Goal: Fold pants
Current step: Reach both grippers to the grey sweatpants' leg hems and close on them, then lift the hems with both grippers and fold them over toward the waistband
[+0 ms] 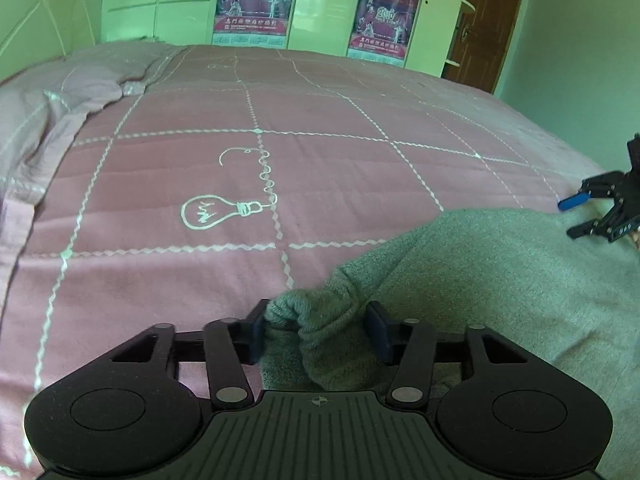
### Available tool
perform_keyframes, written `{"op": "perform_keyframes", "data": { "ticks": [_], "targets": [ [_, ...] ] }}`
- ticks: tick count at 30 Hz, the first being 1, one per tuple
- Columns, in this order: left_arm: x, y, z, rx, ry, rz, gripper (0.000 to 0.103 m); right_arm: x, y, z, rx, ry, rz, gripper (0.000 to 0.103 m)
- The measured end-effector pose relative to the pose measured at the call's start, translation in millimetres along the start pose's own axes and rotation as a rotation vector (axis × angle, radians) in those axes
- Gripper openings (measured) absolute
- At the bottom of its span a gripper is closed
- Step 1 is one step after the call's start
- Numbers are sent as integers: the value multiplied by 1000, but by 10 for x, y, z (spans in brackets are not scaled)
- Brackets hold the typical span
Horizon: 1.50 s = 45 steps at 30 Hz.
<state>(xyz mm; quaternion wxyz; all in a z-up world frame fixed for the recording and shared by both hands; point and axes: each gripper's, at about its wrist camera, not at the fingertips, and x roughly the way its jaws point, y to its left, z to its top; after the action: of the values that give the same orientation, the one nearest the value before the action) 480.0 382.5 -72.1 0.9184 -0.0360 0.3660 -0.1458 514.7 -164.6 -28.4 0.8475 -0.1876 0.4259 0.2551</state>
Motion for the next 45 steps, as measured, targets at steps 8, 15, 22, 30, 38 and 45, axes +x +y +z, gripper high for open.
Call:
{"op": "perform_keyframes", "data": {
  "ticks": [8,15,22,30,38,45],
  "targets": [
    [-100,-209,45,118,-37,29,20,-237,161,78,-57,14,-14,0],
    [-1043,-540,-38,251,-302,49,19,-1323,593,-53,-154,-152,-78,0],
    [-2036,-1194,-669,469,-421,106,19,-2206,1480,-700,-290,-213,-138,0],
    [-2390,-1498,-1824,165,-217,263,74,-2205,2245,-1862,-29,-219,-176,23],
    [-2855,-1587,-2273,-417,-316,188,74,-2399,2118,-2342,495,-380,-127,26],
    [-2442,-1590,-2228,-732,-254,100,73,-2248,2015,-2344,696,-398,-115,28]
  ]
}}
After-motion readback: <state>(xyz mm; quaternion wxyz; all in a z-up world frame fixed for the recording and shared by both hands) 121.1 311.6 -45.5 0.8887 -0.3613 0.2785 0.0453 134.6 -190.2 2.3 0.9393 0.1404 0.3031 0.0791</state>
